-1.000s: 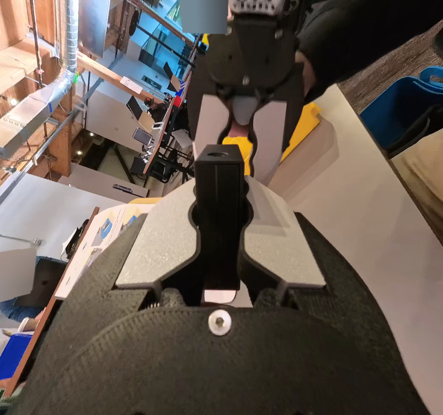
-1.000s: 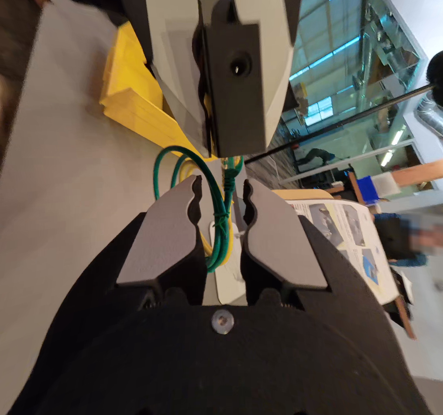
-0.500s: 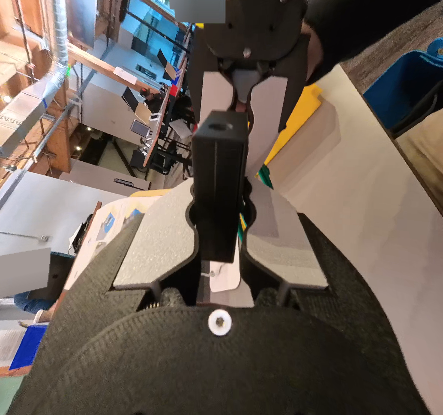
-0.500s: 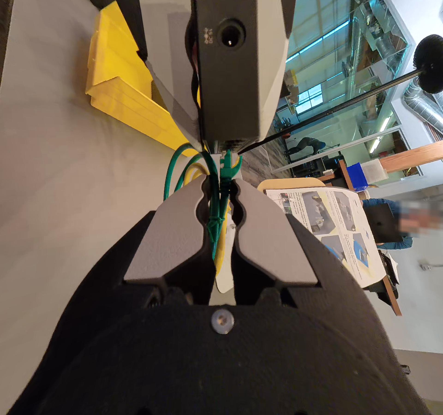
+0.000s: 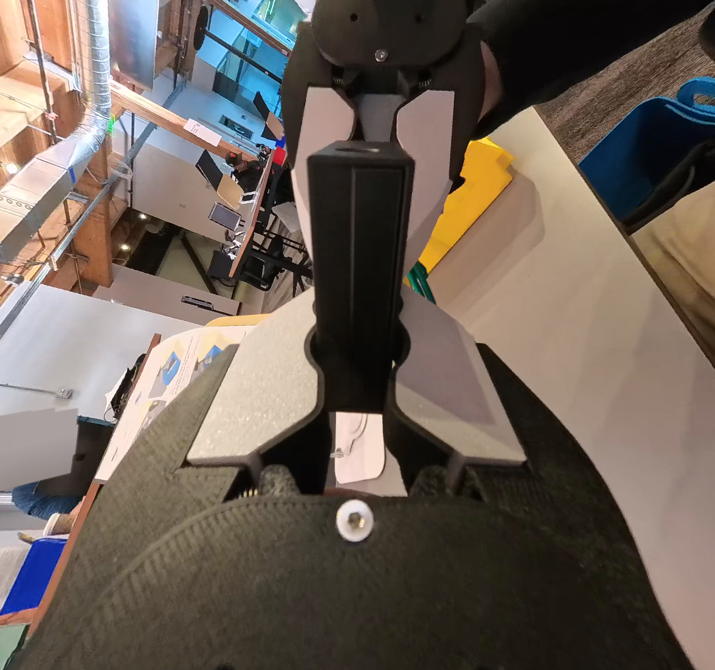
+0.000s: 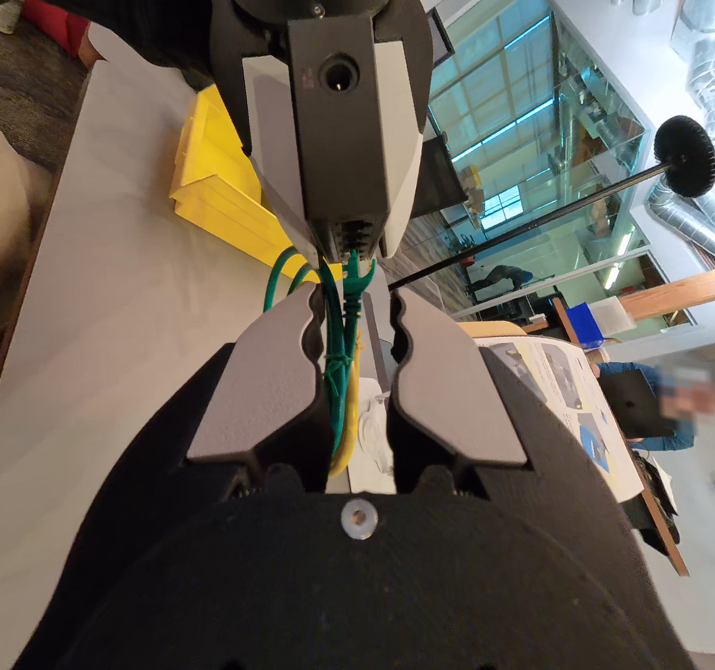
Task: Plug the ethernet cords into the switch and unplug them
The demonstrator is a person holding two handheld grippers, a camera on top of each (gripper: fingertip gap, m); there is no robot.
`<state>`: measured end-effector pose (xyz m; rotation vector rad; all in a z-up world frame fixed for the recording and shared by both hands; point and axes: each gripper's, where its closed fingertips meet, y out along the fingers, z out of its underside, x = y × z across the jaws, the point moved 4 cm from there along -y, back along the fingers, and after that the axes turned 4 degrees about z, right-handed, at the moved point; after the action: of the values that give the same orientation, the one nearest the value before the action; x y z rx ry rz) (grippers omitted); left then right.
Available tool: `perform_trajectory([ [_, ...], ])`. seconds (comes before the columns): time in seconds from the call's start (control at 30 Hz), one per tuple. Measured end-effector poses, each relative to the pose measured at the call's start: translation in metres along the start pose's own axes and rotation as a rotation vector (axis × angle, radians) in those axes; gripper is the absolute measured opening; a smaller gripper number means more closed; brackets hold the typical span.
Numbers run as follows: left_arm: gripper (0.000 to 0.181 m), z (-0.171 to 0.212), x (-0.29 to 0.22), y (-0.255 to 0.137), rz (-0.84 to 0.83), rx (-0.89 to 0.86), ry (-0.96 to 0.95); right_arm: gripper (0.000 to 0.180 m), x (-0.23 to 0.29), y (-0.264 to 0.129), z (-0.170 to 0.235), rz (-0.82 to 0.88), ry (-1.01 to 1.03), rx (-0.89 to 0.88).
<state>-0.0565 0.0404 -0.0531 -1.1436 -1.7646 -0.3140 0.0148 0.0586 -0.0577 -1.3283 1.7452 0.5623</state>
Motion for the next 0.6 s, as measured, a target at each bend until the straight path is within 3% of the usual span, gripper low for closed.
perform_trajectory([
  [0.3,0.030,-0.003,-0.005,0.004,0.020,0.011,0.017,0.014,0.003,-0.006,-0.013,-0.044,-0.052,-0.047],
  [0.6,0.029,-0.007,-0.006,0.004,0.029,0.009,0.026,0.014,0.004,-0.005,-0.013,-0.066,-0.075,-0.053],
])
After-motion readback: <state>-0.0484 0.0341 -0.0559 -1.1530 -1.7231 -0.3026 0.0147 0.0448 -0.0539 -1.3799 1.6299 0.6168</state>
